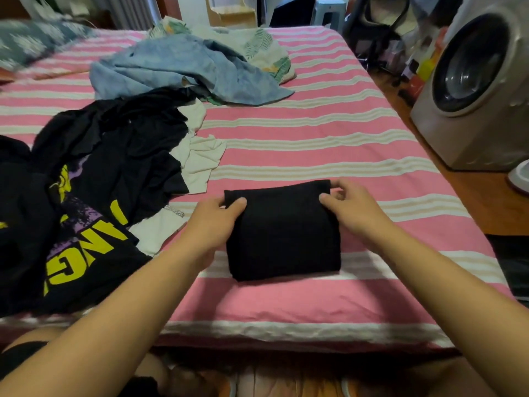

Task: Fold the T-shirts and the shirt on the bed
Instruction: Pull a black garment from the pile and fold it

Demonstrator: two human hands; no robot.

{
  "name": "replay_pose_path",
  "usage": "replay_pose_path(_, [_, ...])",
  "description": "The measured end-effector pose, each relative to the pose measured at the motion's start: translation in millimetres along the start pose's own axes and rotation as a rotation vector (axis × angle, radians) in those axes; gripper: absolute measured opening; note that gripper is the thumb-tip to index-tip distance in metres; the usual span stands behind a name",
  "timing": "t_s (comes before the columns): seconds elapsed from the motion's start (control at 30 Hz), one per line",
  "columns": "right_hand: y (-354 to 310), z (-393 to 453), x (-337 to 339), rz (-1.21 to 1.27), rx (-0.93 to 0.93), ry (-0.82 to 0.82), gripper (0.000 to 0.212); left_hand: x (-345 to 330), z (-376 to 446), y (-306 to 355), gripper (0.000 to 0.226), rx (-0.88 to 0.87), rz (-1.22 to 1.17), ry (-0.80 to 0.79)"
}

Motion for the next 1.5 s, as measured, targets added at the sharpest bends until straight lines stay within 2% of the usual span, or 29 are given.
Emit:
replay_pose_path(0.07, [13,38,-13,-0.115,-0.07,0.055,0.027,0,34,10,0.031,-0.021,0.125,0.111])
replay_pose_path(0.13, [29,58,-28,-0.284,-0.131,0.056,0.026,-3,49,3,0.05,-0.009,0.439,0.207])
replay_pose_path(0.2, [30,56,-32,-0.426,-0.113,0.097,0.025,-17,41,10,0.053,-0.171,0.755,0.269])
replay_pose_path(0.27, [4,39,-28,-0.559,0.113,0.286,0.039,-53,25,14,0.052,-0.441,0.885,0.211])
replay_pose_path(0.3, [-15,24,-30,-0.613,0.262,0.383,0.043,-70,23,6,0.054,-0.492,0.942,0.14])
replay_pose_path(0.33, [-23,17,-40,-0.659,0.343,0.379,0.047,-82,25,-7,0.057,-0.468,0.985,0.071])
replay_pose_path(0.37, [-18,16,-57,-0.719,0.342,0.273,0.052,-88,31,-24,0.06,-0.392,1.006,0.012])
replay_pose_path(0.43, [23,21,-88,-0.802,0.165,-0.018,0.062,-89,40,-49,0.062,-0.262,0.984,-0.041])
replay_pose_path(0.47, [40,25,-93,-0.809,0.101,-0.087,0.065,-89,43,-53,0.062,-0.239,0.981,-0.05])
replay_pose_path(0.6, [41,34,-86,-0.763,0.073,-0.095,0.063,-87,45,-46,0.062,-0.215,0.956,-0.086])
replay_pose_path(0.73, [48,7,-76,-0.688,-0.047,-0.033,0.065,-61,24,-65,0.064,-0.088,0.855,0.013])
replay_pose_path(0.87, [42,-1,-73,-0.74,-0.022,-0.028,0.063,-51,12,-70,0.063,-0.115,0.884,0.072])
replay_pose_path(0.97, [35,10,-74,-0.563,-0.015,-0.098,0.061,-52,13,-58,0.062,-0.168,0.846,0.091])
replay_pose_path(1.07, [34,15,-65,-0.258,-0.057,-0.123,0.059,-51,28,-55,0.062,-0.065,0.55,-0.031])
replay_pose_path(1.17, [38,10,-57,0.129,-0.2,-0.19,0.054,-54,42,-49,0.063,0.029,0.227,-0.164])
replay_pose_path(1.27, [46,5,-41,0.407,-0.356,-0.2,0.049,-58,35,-29,0.052,-0.03,0.129,-0.192])
replay_pose_path(1.37, [51,-14,-11,0.589,-0.41,-0.141,0.046,-82,19,-5,0.041,-0.056,-0.004,-0.236])
replay_pose_path(1.5, [64,-79,89,0.715,-0.276,0.114,0.052,-167,-25,49,0.054,-0.133,-0.163,-0.468])
Point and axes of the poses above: each hand's wrist, its own z-axis towards the middle knuckle, its own x-axis out of the back of the hand, y = z × x, the point moved 10 cm from there along z, towards the middle knuckle, and after that the axes turned 3 degrees about y, right-handed, at the moved point
